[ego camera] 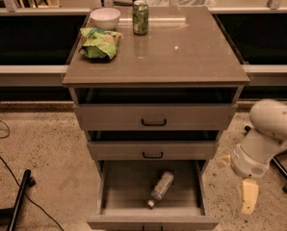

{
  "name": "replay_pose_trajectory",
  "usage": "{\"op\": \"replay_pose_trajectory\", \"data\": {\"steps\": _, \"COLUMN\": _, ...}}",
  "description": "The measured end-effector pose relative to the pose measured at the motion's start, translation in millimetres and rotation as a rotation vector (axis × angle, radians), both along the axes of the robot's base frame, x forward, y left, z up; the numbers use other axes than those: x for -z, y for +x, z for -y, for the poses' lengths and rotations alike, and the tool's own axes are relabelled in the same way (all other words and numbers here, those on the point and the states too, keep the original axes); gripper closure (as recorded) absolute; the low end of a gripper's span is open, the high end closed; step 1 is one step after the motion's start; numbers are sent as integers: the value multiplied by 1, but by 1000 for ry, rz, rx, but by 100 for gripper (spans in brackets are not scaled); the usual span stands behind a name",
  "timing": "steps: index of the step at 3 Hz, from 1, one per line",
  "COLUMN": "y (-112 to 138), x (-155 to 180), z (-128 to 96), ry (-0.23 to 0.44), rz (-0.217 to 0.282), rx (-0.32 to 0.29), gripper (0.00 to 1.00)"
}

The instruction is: Pick blue plastic bottle from bottom drawer and place on counter

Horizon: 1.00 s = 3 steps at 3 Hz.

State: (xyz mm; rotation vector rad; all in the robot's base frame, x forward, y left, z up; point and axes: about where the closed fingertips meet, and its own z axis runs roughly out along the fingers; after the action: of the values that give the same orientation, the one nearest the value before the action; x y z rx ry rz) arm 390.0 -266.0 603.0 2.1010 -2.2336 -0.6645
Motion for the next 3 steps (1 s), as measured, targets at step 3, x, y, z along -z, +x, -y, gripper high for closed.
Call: {"op": "replay_pose_trajectory", "data": {"steps": 3, "y": 9, "x": 128, "z": -16, "ry": 142, "rz": -8, "rx": -153, "gripper": 0}}
